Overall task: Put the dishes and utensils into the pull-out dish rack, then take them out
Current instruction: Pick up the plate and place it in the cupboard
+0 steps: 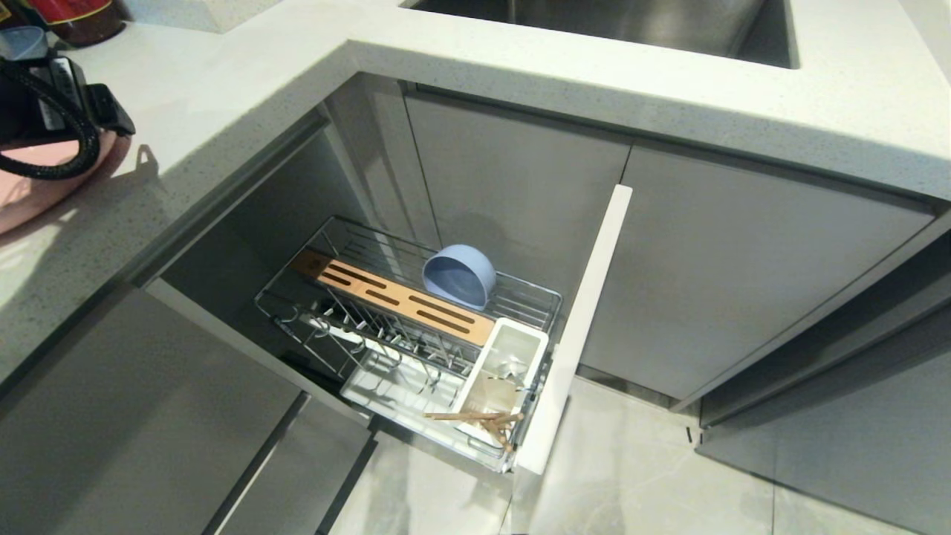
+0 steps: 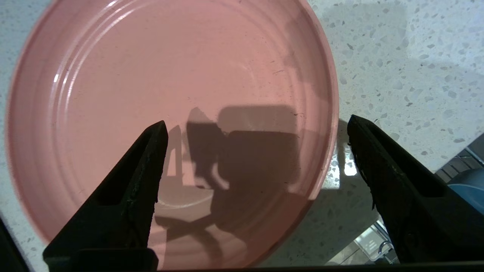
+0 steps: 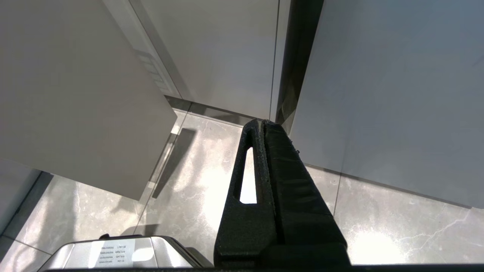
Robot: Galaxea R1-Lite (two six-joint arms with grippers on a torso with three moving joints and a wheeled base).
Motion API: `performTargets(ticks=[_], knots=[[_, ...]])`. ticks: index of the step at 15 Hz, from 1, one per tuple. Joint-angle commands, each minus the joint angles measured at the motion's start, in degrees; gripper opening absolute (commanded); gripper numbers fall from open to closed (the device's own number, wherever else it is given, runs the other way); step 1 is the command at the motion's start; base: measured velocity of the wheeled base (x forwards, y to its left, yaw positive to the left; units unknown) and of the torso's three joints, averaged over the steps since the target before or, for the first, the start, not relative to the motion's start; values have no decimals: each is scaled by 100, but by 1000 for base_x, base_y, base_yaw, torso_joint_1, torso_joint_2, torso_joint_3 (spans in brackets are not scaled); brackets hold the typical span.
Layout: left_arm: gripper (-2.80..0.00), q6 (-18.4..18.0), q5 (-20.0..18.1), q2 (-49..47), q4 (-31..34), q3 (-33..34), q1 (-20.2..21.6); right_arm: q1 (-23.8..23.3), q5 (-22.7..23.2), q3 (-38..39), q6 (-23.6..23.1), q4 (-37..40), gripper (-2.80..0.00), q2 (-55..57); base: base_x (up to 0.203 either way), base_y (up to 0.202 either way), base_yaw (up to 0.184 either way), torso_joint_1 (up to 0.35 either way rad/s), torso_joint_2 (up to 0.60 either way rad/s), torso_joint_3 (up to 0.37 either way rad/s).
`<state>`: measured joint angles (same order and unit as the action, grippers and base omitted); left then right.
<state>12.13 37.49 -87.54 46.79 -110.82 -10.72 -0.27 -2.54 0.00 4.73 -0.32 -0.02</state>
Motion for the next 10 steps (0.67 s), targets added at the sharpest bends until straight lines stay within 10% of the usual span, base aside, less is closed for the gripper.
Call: performTargets(ticks=[1,10], knots=[[0,9,0,-174,23,-9,-1,0,-1,0,2,-3,-280,-24,0,0,0,0,0,0],[0,4,-119,-293,-5,-18,43,0,-1,0,2,-3,-280,-24,0,0,0,0,0,0]])
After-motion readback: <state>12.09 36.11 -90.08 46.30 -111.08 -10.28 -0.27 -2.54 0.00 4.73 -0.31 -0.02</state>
